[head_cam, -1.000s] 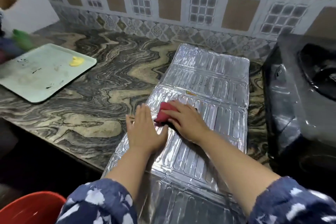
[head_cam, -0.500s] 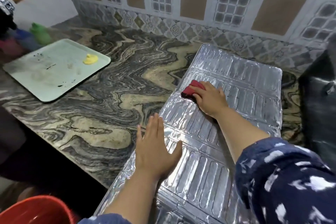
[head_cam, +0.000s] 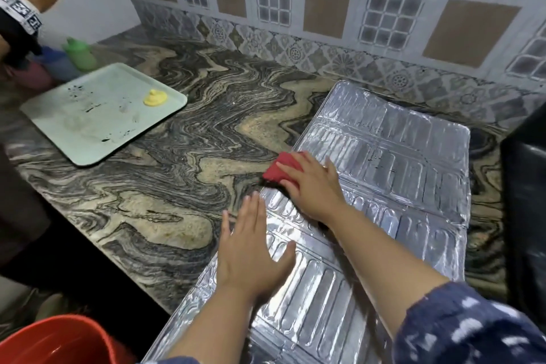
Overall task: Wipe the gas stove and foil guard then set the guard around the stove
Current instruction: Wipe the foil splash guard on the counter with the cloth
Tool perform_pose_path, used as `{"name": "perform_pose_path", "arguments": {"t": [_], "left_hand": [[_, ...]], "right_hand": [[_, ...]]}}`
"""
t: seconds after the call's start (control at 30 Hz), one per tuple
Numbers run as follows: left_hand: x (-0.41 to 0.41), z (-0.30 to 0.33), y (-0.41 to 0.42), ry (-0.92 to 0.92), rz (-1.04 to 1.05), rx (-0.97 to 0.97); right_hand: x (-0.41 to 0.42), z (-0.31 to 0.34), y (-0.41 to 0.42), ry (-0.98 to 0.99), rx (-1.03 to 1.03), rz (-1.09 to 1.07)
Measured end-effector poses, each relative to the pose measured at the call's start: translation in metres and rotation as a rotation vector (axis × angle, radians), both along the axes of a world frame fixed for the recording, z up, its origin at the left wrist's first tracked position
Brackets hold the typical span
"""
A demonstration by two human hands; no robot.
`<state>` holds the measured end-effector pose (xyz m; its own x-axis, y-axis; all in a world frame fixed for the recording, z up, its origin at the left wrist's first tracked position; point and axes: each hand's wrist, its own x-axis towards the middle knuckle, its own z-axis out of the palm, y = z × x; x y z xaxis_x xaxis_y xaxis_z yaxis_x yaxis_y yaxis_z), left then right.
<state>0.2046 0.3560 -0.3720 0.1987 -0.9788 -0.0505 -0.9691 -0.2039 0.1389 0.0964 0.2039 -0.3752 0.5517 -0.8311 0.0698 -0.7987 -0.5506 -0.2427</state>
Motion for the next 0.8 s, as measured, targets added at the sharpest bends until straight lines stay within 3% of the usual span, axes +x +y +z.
{"name": "perform_pose_path", "arguments": {"t": [0.33, 0.5, 0.67, 0.8], "left_hand": [[-0.001, -0.005, -0.005, -0.048, 0.018, 0.022], [0.0, -0.002, -0.002, -0.009, 0.024, 0.05], [0.001, 0.018, -0.02, 0.022, 0.052, 0.213], [-0.017, 0.025, -0.047, -0.024, -0.021, 0.14]], "right_hand": [[-0.011, 0.0, -0.054, -0.028, -0.031, -0.04], [-0.025, 0.003, -0.018, -0.123, -0.007, -0.013], [-0.048, 0.011, 0.032, -0.228, -0.005, -0.007], [-0.076, 0.017, 0.039, -0.177, -0.007, -0.095]]}}
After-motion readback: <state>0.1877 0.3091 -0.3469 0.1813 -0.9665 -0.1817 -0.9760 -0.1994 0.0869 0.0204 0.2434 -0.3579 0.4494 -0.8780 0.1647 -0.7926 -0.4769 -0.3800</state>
